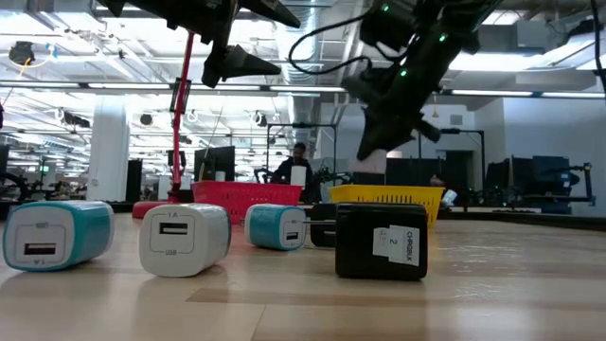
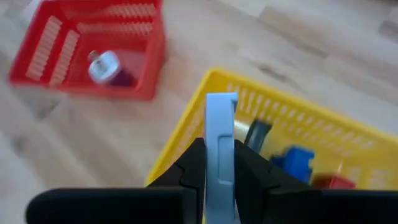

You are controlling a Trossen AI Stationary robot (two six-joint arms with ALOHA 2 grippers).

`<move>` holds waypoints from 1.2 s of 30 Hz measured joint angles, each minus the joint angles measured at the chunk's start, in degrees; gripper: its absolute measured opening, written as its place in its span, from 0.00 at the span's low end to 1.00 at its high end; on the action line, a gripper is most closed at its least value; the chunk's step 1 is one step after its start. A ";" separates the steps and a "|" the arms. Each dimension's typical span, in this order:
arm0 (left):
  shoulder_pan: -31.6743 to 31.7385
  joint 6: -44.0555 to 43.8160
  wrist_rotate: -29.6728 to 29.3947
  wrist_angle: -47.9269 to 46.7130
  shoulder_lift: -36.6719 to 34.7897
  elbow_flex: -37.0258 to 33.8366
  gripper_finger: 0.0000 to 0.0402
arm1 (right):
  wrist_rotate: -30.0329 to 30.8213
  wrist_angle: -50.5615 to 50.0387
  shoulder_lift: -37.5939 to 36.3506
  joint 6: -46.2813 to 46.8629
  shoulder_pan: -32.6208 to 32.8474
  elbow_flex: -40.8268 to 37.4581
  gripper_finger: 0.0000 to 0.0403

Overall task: Pick & Place Office items
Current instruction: Put the white digital timer into the yellow bin

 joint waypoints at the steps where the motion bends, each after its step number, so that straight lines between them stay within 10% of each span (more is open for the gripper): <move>1: 0.00 0.00 0.00 0.08 0.00 0.00 0.85 | 0.58 1.27 0.73 0.22 -0.22 0.00 0.12; 36: 0.00 2.99 0.04 -0.42 0.04 0.00 0.85 | -6.53 2.13 6.96 -2.47 -4.57 0.08 0.12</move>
